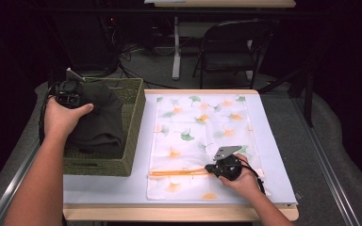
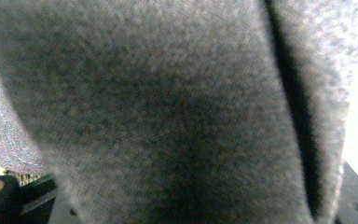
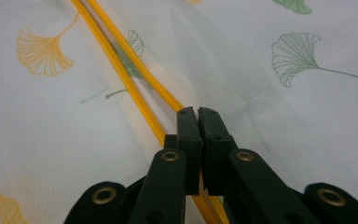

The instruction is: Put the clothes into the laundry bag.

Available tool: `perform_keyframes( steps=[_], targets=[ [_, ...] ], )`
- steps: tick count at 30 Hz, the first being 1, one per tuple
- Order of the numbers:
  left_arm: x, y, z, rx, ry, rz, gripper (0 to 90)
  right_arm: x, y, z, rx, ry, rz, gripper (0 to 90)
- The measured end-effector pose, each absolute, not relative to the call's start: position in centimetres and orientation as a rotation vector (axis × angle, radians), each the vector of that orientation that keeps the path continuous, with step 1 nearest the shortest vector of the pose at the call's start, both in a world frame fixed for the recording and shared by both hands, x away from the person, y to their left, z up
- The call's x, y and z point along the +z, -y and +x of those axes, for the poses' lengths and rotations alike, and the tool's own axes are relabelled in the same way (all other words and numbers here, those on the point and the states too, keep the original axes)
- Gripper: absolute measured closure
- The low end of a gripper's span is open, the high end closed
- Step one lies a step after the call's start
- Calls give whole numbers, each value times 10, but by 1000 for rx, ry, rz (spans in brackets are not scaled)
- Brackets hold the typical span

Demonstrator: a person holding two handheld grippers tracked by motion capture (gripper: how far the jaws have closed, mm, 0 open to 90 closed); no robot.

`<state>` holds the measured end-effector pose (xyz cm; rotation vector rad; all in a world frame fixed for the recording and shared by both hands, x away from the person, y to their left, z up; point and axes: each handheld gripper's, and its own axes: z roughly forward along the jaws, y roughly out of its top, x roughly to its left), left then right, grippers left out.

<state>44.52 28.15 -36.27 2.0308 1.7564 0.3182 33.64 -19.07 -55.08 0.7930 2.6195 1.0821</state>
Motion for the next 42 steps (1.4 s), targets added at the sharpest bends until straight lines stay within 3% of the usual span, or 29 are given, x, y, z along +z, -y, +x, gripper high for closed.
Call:
perform_keyframes(
  steps=[23, 42],
  targets=[
    [-353, -276, 439, 315, -1701, 2064, 440, -535, 187, 353, 1099, -2612, 862, 884],
    [-342, -275, 426, 308, -1606, 2104, 440, -486, 177, 383, 1100, -2620, 825, 884]
  ],
)
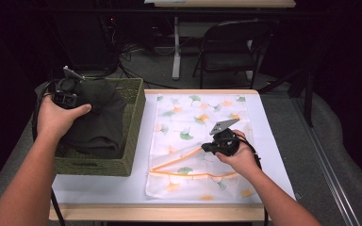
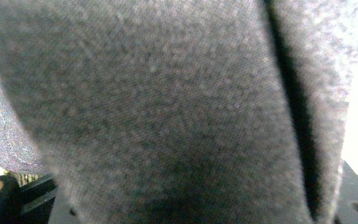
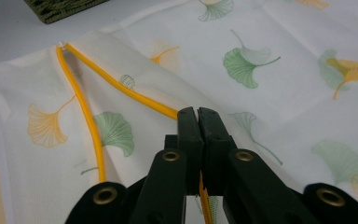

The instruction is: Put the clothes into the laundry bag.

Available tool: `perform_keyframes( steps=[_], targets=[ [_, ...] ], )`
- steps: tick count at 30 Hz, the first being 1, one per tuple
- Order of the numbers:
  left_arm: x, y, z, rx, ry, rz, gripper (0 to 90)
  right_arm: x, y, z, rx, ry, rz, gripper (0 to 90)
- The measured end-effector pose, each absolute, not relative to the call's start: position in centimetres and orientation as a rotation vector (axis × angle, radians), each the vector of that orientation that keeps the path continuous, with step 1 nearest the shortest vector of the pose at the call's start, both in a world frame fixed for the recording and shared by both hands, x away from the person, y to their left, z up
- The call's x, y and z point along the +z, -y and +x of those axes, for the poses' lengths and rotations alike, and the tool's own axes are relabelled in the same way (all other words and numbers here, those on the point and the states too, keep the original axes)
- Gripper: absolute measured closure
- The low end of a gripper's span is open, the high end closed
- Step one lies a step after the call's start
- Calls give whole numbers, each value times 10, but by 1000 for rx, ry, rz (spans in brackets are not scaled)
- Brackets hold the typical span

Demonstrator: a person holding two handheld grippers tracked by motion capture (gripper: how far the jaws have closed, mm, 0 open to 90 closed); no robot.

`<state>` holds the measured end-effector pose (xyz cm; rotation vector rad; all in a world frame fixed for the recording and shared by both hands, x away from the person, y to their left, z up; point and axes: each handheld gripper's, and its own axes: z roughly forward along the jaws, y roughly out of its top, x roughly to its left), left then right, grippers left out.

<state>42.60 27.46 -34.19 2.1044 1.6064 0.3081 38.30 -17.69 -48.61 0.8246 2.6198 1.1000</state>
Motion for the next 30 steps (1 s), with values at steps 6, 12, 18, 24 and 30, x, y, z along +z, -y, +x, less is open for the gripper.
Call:
perform_keyframes(
  steps=[6, 12, 18, 24, 30],
  targets=[
    [-343, -273, 425, 302, -1586, 2120, 441, -481, 173, 400, 1087, -2630, 868, 884],
    [-342, -271, 426, 284, -1574, 2128, 441, -479, 175, 417, 1090, -2626, 937, 885],
    [-339, -267, 426, 289, -1557, 2140, 441, -477, 180, 435, 1106, -2618, 1008, 885],
    [-338, -263, 425, 288, -1537, 2150, 440, -473, 187, 451, 1141, -2589, 1078, 885],
    [-340, -259, 425, 282, -1528, 2160, 441, -476, 189, 462, 1126, -2586, 1122, 885]
  ],
)
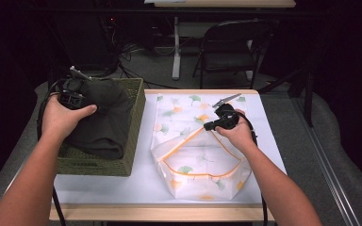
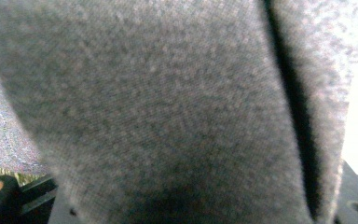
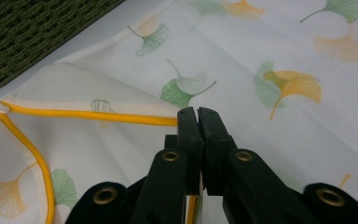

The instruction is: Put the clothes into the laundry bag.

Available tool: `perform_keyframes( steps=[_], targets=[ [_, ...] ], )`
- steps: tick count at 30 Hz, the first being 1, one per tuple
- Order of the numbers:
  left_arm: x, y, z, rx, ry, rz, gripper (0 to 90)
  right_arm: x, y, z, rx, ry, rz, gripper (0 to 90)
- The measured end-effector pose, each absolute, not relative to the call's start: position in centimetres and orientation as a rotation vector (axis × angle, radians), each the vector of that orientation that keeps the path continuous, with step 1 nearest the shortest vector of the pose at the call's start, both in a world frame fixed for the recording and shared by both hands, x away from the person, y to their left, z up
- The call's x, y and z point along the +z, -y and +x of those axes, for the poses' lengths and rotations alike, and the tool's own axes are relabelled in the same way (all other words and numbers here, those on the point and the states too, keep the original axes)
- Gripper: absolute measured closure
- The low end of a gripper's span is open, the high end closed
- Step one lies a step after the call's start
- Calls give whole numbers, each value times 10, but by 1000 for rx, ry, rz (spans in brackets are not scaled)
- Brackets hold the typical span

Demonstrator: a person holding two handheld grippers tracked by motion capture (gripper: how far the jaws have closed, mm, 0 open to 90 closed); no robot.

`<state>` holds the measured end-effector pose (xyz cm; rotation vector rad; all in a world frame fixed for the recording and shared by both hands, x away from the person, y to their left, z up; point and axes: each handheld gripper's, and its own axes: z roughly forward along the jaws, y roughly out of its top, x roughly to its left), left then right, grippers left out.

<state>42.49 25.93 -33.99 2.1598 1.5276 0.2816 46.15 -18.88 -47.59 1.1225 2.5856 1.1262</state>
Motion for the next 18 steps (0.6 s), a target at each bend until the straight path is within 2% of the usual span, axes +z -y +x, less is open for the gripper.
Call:
perform_keyframes(
  steps=[18],
  targets=[
    [-337, -251, 422, 273, -1498, 2181, 441, -477, 191, 475, 1117, -2546, 1176, 885]
  ],
)
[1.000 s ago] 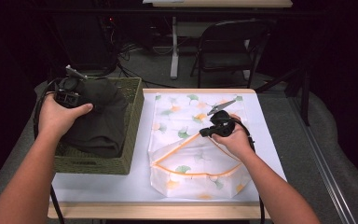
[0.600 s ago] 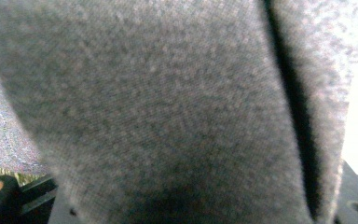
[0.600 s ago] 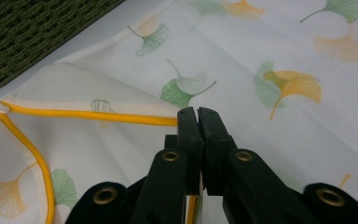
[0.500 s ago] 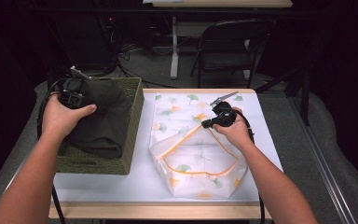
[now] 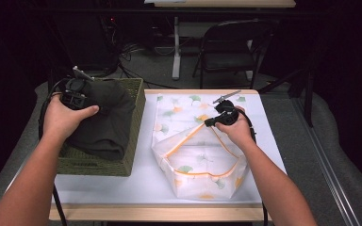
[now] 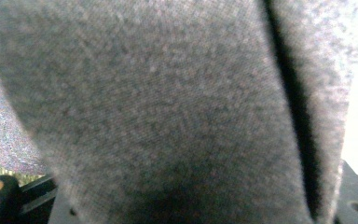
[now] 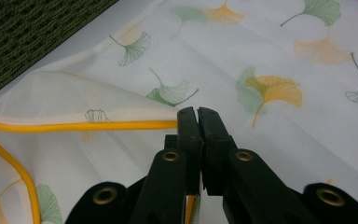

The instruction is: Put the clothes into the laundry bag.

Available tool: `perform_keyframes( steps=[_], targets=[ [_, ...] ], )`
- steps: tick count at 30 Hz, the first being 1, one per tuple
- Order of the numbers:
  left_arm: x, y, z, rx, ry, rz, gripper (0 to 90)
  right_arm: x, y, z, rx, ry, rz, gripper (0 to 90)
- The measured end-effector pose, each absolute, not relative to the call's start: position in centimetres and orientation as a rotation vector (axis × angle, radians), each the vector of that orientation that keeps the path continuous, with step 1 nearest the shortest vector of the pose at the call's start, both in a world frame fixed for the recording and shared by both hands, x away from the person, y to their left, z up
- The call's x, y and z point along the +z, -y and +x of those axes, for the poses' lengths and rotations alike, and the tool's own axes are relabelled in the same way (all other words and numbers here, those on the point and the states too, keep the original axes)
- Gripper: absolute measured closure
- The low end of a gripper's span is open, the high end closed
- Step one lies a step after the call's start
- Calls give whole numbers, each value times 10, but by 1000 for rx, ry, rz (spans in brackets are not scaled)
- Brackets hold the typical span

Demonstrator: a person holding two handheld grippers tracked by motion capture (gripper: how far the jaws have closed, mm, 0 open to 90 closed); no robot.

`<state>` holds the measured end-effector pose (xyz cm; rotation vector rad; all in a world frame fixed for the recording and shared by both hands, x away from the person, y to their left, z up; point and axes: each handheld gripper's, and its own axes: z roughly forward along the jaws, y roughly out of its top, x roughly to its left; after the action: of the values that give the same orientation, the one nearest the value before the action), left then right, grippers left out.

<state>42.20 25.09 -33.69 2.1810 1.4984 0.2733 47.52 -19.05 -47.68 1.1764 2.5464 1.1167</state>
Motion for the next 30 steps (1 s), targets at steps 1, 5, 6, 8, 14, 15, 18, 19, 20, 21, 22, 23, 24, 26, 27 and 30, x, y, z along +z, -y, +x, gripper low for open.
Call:
perform_keyframes(
  steps=[1, 5, 6, 8, 14, 15, 18, 19, 20, 21, 22, 23, 24, 26, 27, 30],
  targets=[
    [-337, -250, 422, 271, -1491, 2185, 440, -477, 190, 475, 1113, -2547, 1178, 884],
    [-337, -244, 422, 266, -1473, 2192, 441, -477, 190, 475, 1101, -2553, 1179, 885],
    [-337, -243, 422, 263, -1470, 2197, 441, -477, 190, 475, 1105, -2552, 1175, 884],
    [-336, -240, 422, 262, -1463, 2202, 440, -477, 190, 475, 1112, -2551, 1176, 884],
    [-332, -226, 420, 246, -1404, 2220, 441, -476, 191, 475, 1109, -2541, 1187, 885],
    [-331, -223, 419, 247, -1391, 2225, 441, -475, 190, 475, 1103, -2547, 1183, 884],
    [-327, -214, 417, 249, -1357, 2242, 441, -473, 188, 475, 1101, -2548, 1175, 884],
    [-325, -211, 416, 250, -1344, 2245, 441, -471, 188, 475, 1102, -2548, 1168, 885],
    [-324, -207, 415, 250, -1335, 2248, 440, -470, 187, 475, 1105, -2550, 1168, 884],
    [-323, -205, 415, 248, -1321, 2256, 441, -469, 187, 474, 1100, -2549, 1166, 884],
    [-322, -201, 414, 246, -1314, 2255, 440, -468, 187, 475, 1098, -2551, 1159, 884],
    [-321, -197, 415, 240, -1299, 2256, 440, -468, 186, 474, 1100, -2551, 1163, 884],
    [-321, -194, 415, 236, -1293, 2255, 440, -467, 185, 475, 1100, -2552, 1157, 885],
    [-321, -184, 416, 228, -1267, 2269, 440, -467, 184, 475, 1101, -2548, 1153, 884],
    [-321, -180, 416, 223, -1254, 2278, 440, -466, 184, 475, 1094, -2549, 1153, 884],
    [-322, -168, 415, 209, -1223, 2296, 440, -466, 184, 476, 1091, -2549, 1154, 884]
  ],
)
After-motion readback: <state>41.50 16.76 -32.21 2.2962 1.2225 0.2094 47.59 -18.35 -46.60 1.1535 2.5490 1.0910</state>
